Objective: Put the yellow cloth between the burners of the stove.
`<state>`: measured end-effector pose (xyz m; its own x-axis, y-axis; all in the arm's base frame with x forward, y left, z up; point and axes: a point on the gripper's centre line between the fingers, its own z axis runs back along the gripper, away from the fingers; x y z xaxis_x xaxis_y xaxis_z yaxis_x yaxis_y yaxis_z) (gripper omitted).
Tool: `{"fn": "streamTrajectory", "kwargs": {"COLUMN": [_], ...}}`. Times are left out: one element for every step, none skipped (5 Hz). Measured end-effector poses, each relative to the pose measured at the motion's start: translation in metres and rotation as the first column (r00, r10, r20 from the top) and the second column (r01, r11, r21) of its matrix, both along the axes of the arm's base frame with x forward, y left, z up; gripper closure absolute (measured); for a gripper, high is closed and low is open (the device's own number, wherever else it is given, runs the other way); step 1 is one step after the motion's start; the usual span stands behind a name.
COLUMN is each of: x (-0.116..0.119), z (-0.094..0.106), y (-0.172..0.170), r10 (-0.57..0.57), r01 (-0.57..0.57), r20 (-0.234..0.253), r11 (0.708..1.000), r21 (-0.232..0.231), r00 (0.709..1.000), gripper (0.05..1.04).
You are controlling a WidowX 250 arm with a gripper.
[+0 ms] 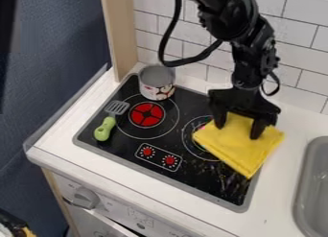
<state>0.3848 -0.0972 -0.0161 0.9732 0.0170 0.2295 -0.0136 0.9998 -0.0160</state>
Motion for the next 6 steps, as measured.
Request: {"fn": "streamTrajectory", "kwargs": {"x": [0.010,0.017,0.017,0.017,0.011,0.001], "z": [0.002,0.002,0.001,0.000,0.001,0.008], "y": [0.015,0.053,0.081,0.097,0.099,0.097], "r10": [0.013,0.043,0.094,0.113,0.106,0.097], "r01": [-0.013,-0.048,-0.099,-0.116,-0.108,-0.098], "r20": [0.020,0.046,0.044,0.037,0.025,0.012], "r11": [0.999,0.992,0.987,0.986,0.990,0.994], "r21": [0.034,0.114,0.125,0.117,0.096,0.050], "r00": [1.000,0.998,0.995,0.993,0.994,0.995], "gripper": [0.085,0.083,0.083,0.083,0.083,0.084]}}
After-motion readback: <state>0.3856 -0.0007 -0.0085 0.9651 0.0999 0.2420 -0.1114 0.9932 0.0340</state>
